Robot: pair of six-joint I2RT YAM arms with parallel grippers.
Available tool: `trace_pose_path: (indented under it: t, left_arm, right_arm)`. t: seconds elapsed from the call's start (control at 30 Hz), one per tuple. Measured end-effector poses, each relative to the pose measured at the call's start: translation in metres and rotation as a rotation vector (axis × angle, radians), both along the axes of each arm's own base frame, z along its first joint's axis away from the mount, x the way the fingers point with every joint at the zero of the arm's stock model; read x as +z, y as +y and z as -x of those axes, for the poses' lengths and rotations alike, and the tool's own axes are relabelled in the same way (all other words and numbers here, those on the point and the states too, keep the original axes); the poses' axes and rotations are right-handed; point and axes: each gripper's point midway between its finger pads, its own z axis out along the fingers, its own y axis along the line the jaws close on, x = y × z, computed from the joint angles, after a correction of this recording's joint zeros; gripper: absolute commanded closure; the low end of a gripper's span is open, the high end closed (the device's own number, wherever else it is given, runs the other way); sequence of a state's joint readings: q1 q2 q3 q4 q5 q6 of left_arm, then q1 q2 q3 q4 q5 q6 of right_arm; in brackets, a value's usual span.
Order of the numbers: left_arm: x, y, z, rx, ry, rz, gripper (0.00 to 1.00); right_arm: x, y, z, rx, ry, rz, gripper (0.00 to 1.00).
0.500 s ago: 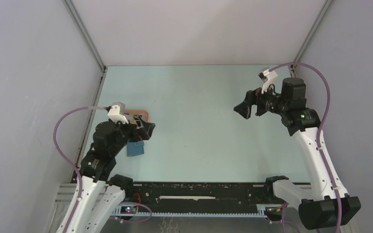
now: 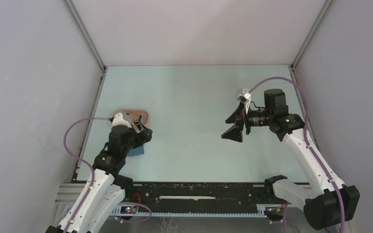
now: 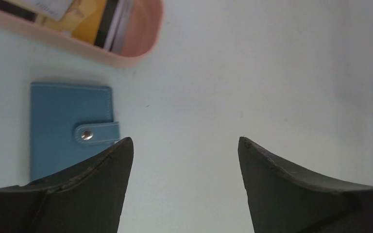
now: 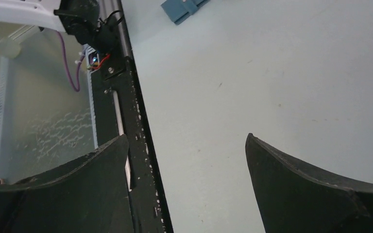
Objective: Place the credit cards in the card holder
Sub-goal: Move the card holder to the center of the board.
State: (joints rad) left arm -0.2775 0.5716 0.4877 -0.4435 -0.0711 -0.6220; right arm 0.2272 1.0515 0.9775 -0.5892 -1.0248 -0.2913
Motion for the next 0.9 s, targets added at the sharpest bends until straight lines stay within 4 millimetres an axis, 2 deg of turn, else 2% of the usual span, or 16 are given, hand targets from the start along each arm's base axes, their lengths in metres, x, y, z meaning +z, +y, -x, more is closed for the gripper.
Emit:
trace_pose_path:
  t: [0.2, 0.3, 0.43, 0.73, 0.9]
  left_arm:
    - [-0.043, 0.034, 0.0, 0.172, 0.07, -0.049, 0.26]
    - [-0.055, 0.058, -0.005, 0.288, 0.09, -0.026, 0.27]
    - [-0.066, 0.081, -0.004, 0.41, 0.105, 0.021, 0.27]
    - [-0.071, 0.101, 0.002, 0.565, 0.101, 0.052, 0.27]
    - [-0.091, 0.108, 0.009, 0.627, 0.193, 0.044, 0.27]
  right_arm:
    - [-0.009, 0.013, 0.009, 0.085, -0.027, 0.024, 0.0]
    - [-0.017, 0.019, 0.011, 0.105, -0.018, 0.047, 0.0]
    - [-0.028, 0.024, 0.012, 0.118, 0.006, 0.081, 0.0]
    - [-0.046, 0.031, 0.013, 0.135, 0.044, 0.134, 0.0]
    - [-0.051, 0.033, 0.014, 0.14, 0.07, 0.151, 0.0]
